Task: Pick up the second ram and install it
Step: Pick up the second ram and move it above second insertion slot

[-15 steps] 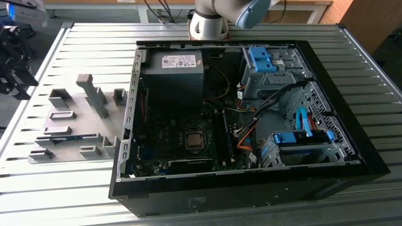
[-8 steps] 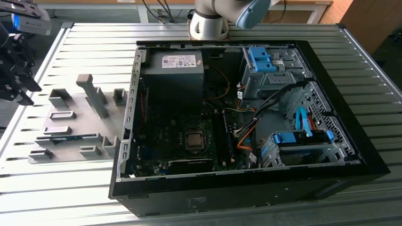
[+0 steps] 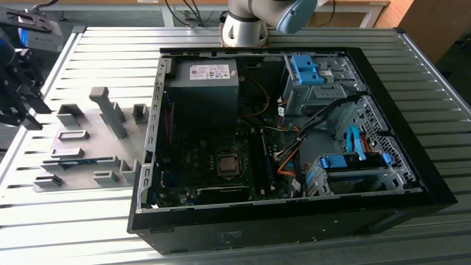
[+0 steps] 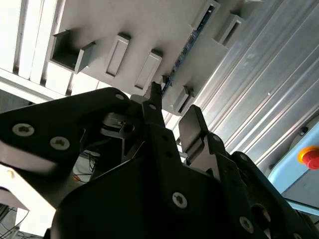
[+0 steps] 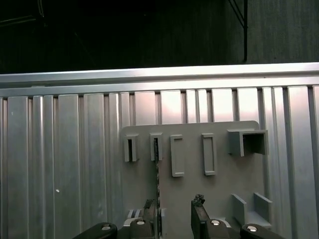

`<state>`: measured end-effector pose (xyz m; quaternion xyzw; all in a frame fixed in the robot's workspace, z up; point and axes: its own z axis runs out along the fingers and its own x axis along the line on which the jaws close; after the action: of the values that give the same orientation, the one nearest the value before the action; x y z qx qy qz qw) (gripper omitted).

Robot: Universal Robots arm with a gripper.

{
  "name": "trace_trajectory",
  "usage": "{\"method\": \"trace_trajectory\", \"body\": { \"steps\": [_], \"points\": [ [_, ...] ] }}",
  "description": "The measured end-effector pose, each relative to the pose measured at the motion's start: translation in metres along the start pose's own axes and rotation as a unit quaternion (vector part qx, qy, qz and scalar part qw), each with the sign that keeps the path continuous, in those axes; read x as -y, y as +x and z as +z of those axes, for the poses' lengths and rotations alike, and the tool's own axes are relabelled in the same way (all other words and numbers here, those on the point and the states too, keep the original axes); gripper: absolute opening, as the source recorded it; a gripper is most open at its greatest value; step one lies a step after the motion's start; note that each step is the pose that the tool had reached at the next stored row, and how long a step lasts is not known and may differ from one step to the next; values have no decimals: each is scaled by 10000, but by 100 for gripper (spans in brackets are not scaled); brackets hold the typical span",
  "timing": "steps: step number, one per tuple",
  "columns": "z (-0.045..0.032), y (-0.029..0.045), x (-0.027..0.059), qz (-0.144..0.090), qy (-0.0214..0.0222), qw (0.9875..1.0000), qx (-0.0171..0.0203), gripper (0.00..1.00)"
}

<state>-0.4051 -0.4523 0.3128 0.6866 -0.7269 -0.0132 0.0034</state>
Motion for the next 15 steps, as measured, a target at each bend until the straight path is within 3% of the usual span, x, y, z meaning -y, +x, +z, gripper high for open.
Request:
{"method": "trace_trajectory", "body": {
  "steps": [8,15],
  "points": [
    [128,28,-21,0,-2,10000,0,42],
    [219,99,-54,-1,-2,10000,63,42]
  ]
}}
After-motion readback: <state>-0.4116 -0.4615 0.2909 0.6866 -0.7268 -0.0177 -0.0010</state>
